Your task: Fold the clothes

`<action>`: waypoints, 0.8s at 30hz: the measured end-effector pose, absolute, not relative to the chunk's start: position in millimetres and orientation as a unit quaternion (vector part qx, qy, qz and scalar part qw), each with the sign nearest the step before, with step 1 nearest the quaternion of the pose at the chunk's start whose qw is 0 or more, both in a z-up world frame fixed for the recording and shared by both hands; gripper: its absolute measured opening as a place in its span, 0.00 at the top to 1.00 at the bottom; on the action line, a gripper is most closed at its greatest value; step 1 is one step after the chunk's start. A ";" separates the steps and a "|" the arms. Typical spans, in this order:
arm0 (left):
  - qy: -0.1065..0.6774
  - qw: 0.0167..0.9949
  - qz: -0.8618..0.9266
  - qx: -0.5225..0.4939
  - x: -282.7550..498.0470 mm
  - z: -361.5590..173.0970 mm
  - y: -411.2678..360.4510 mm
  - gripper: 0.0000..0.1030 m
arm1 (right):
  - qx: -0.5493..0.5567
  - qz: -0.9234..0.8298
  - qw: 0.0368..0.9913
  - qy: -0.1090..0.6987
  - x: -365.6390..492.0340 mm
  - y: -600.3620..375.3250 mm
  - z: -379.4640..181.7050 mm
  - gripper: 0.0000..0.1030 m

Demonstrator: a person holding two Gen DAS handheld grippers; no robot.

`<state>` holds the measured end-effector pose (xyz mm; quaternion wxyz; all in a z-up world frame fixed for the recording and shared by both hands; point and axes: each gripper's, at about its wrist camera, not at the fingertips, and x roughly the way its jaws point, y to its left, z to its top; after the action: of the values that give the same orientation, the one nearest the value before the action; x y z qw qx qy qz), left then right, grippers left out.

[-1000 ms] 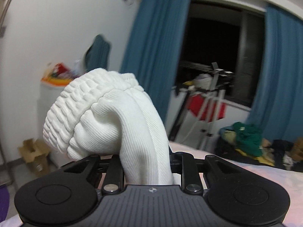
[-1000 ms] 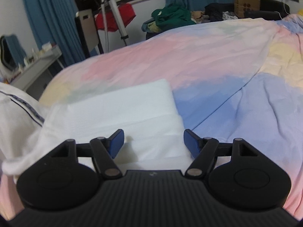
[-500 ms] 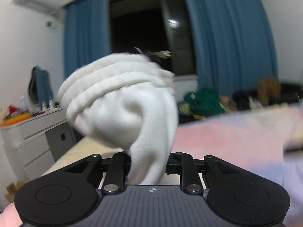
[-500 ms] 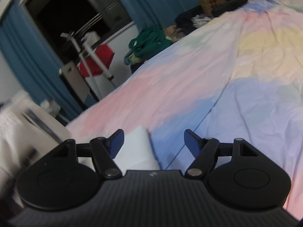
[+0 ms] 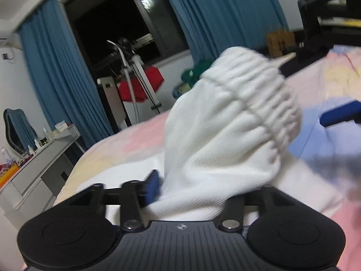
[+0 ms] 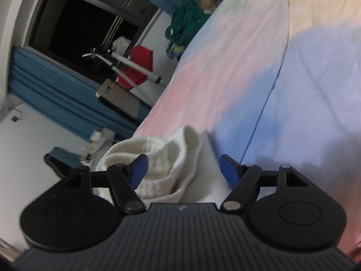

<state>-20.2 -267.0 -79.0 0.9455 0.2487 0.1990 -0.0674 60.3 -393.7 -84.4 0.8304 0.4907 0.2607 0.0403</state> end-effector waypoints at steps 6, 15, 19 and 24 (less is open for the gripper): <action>0.234 0.945 -0.066 0.221 -34.3 -74.8 -188.9 0.24 | 0.539 0.062 0.798 0.263 56.8 -389.9 -92.5 0.28; 0.242 0.960 -0.047 0.133 -50.3 -58.0 -116.1 0.19 | 0.582 0.101 0.764 0.260 50.7 -376.2 -93.3 0.18; 0.257 0.960 -0.036 0.105 -50.0 -39.5 -97.6 0.17 | 0.547 0.089 0.779 0.295 52.8 -359.0 -91.5 0.07; 0.259 0.961 -0.027 0.090 -58.0 -36.9 -87.6 0.14 | 0.546 0.109 0.771 0.308 59.1 -343.4 -95.0 0.00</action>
<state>-58.0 -87.6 -36.9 0.9612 0.0899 0.2594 -0.0270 59.1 -343.4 -95.0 0.7712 0.5464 0.3080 0.1089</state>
